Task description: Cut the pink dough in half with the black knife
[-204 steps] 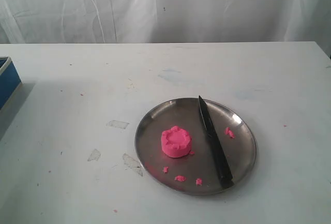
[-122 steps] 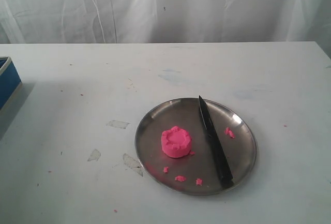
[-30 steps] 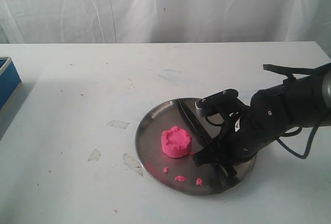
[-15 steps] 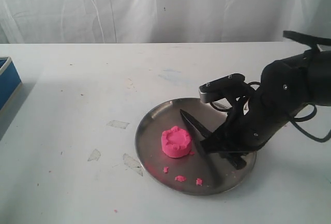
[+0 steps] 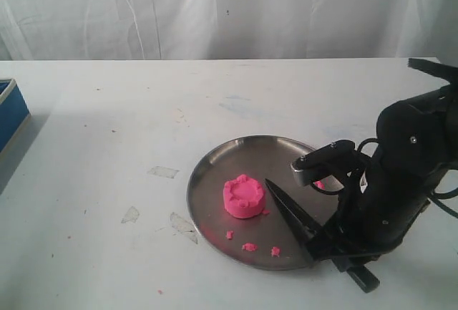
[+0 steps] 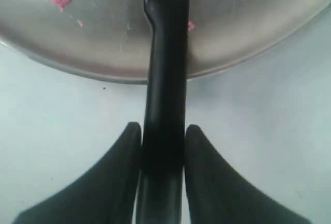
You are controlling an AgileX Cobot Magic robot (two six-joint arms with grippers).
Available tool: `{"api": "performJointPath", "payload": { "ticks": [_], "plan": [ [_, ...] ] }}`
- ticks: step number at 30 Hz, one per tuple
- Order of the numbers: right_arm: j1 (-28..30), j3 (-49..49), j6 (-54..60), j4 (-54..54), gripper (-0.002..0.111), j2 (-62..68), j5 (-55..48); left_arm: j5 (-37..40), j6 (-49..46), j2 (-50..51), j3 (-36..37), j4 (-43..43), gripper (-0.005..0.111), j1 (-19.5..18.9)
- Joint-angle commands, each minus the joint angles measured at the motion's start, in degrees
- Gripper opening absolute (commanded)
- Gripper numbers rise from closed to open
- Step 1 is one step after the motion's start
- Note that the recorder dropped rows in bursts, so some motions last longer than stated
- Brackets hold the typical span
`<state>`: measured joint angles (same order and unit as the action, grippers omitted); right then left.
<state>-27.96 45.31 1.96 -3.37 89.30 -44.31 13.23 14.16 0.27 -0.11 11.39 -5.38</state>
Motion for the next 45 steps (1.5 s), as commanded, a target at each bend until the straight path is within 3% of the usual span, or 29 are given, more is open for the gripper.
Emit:
{"api": "performJointPath", "payload": {
  "ticks": [1, 5, 9, 13, 28, 32, 35, 37, 39, 40, 42, 45],
  "plan": [
    [-0.03, -1.16, 0.88, -0.05, 0.001, 0.03, 1.02, -0.42, -0.22, -0.27, 0.11, -0.26, 0.0, 0.09],
    [-0.03, -1.38, 0.88, -0.05, 0.007, 0.03, 3.03, -0.42, -0.22, -0.27, 0.11, -0.26, 0.0, 0.09],
    [-0.03, -1.38, 0.88, -0.05, 0.023, 0.16, 3.08, -0.31, -0.23, -0.27, 0.11, -0.26, 0.0, 0.09],
    [-0.03, -1.38, 0.88, -0.05, 0.031, 0.25, 2.83, -0.31, -0.23, -0.27, 0.11, -0.26, 0.0, 0.09],
    [-0.03, 3.45, 1.51, 3.94, 0.034, -5.41, -0.71, -0.31, -0.23, -0.27, 0.11, -0.26, 0.0, 0.09],
    [1.13, 4.82, -7.43, 16.66, 0.034, -10.51, 1.29, -0.31, -0.23, -0.27, 0.11, -0.26, 0.0, 0.09],
    [5.65, 5.78, -17.63, 26.23, 0.034, -10.02, 0.32, -0.31, -0.23, -0.27, 0.11, -0.26, 0.0, 0.09],
    [11.03, 6.05, -14.69, 20.69, 0.033, -7.7, -0.07, -0.31, -0.23, -0.27, 0.11, -0.26, 0.0, 0.09],
    [15.89, 6.05, -4.77, 7.06, 0.033, -4.88, -1.0, -0.31, -0.23, -0.27, 0.11, -0.26, 0.0, 0.09],
    [19.97, 6.05, 14.89, -14.45, 0.033, -1.55, -5.67, -0.31, -0.23, -0.27, 0.11, -0.26, 0.0, 0.09],
    [21.71, 6.05, 37.91, -34.03, 0.033, 1.6, -12.97, -0.31, -0.23, -0.27, 0.11, -0.26, 0.0, 0.09],
    [21.71, 5.93, 41.41, -34.64, 0.033, 2.1, -16.23, -0.31, -0.23, -0.27, 0.11, -0.26, 0.0, 0.09]
  ]
}}
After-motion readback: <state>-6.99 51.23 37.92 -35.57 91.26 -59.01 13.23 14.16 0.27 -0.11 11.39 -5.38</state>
